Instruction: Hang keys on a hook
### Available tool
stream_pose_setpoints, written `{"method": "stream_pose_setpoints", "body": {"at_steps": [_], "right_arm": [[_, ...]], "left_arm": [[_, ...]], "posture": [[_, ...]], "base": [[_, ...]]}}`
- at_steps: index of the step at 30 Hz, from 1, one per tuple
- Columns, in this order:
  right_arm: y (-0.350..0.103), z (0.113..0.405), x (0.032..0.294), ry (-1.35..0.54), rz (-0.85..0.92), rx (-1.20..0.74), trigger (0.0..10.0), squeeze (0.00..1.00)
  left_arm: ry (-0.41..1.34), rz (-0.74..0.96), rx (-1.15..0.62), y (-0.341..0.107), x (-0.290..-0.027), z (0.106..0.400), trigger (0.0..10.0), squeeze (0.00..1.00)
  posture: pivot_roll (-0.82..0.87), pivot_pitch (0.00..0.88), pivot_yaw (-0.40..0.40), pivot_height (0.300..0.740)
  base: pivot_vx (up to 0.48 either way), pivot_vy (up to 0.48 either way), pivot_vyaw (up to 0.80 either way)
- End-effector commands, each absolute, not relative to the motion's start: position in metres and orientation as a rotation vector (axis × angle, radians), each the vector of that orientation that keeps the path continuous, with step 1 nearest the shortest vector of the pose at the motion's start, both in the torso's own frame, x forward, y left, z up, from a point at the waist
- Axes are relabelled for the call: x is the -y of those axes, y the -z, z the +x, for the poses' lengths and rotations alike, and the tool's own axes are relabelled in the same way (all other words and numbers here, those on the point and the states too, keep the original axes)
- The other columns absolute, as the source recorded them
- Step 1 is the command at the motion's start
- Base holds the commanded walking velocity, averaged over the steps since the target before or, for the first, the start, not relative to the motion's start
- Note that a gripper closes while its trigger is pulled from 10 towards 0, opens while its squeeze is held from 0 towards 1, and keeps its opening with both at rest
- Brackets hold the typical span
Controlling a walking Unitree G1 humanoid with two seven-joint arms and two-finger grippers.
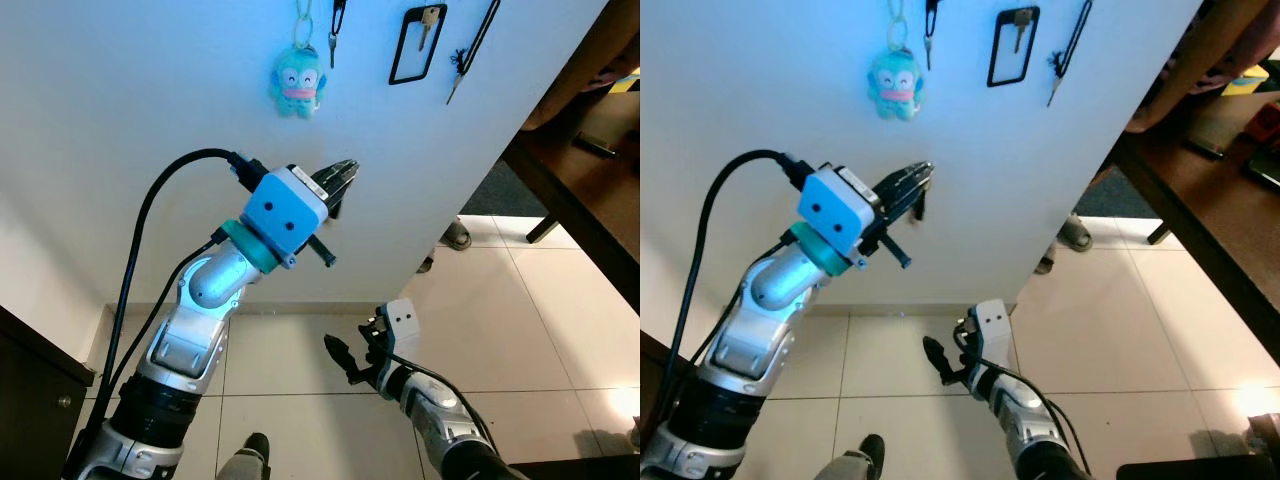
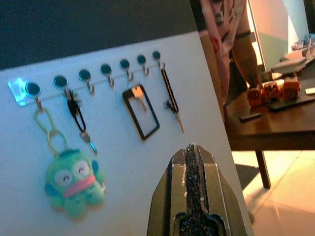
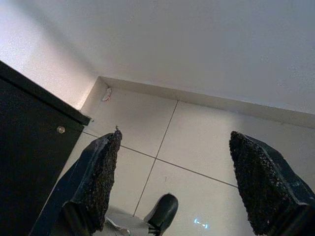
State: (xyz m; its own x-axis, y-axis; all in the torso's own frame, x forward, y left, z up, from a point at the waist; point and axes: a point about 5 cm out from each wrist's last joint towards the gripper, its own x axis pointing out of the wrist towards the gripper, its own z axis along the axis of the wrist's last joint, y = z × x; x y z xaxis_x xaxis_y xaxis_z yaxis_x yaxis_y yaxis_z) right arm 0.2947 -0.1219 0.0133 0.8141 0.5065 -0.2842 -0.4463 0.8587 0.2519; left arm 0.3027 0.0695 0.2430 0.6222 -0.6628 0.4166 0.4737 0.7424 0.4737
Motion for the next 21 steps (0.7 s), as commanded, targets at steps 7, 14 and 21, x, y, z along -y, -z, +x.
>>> {"method": "stream_pose_setpoints", "body": {"at_steps": [7,14,21], "right_arm": [[-0.008,0.29,0.121,-0.524,0.159,-0.372,10.0,0.0],[-0.009,0.291,0.12,-0.532,0.157,-0.366,10.0,0.0],[-0.012,0.293,0.117,-0.549,0.154,-0.358,10.0,0.0]], "left_arm": [[0.689,0.303,0.531,-0.223,-0.066,0.302,10.0,0.0],[0.659,0.3,0.483,-0.213,-0.069,0.304,10.0,0.0],[0.64,0.256,0.49,-0.213,-0.076,0.301,10.0,0.0]], "posture": [[0.1,0.068,-0.007,0.74],[0.11,0.064,-0.009,0.74],[0.11,0.059,-0.016,0.74]], "base": [[0.0,-0.472,0.0],[0.0,-0.131,0.0],[0.22,0.0,0.0]]}}
